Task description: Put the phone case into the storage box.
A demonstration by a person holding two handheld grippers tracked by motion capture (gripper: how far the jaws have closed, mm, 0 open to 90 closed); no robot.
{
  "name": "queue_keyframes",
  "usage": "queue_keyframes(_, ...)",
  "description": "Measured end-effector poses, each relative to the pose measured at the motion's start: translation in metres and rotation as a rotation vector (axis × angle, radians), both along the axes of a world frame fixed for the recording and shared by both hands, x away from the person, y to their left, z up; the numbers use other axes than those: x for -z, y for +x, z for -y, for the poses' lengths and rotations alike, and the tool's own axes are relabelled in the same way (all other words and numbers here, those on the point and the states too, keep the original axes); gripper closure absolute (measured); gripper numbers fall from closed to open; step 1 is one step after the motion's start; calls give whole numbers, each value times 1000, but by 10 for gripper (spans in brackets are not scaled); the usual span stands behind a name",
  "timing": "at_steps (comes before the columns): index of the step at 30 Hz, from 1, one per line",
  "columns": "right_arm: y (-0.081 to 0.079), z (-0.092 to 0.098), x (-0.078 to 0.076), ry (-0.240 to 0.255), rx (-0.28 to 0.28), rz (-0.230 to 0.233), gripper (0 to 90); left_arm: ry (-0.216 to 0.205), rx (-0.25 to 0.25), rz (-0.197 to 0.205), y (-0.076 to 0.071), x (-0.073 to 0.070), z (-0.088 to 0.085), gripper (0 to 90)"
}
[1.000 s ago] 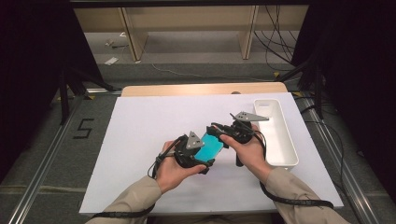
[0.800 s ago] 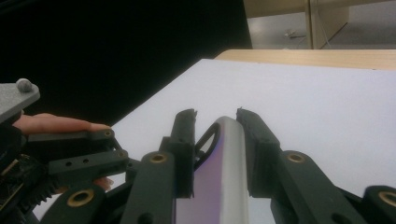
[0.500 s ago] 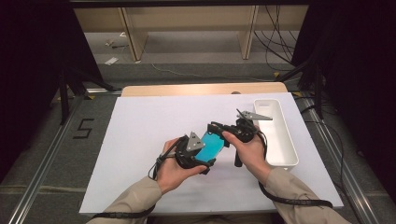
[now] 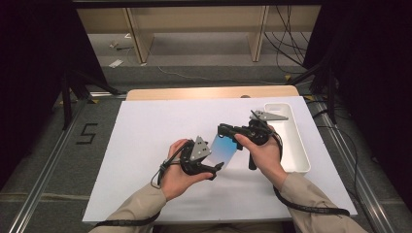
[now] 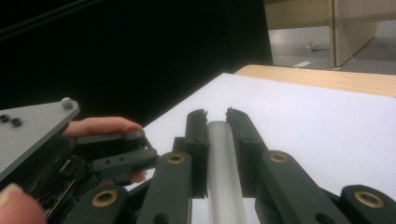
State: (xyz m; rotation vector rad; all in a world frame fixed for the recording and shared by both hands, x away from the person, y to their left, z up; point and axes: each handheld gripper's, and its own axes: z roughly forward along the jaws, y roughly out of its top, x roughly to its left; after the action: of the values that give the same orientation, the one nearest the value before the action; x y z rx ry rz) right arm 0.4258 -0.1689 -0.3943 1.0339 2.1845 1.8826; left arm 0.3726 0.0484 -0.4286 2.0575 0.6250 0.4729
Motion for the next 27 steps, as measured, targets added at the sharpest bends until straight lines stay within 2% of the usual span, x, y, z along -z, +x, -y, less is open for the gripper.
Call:
queue_keyframes(2, 1, 1, -2, -10, -10, 12, 800, -16, 6, -10, 2, 1, -1, 160)
queue_keyframes(13, 5, 8, -11, -84, -87, 84, 798, -31, 0, -20, 6, 3, -7, 160)
queue_keyframes(17, 6, 10, -14, -130, -116, 120, 799, -33, -1, -18, 7, 3, -7, 161)
queue_keyframes(27, 4, 6, -18, -216, -174, 173, 799, -38, 0, -20, 7, 3, -8, 165)
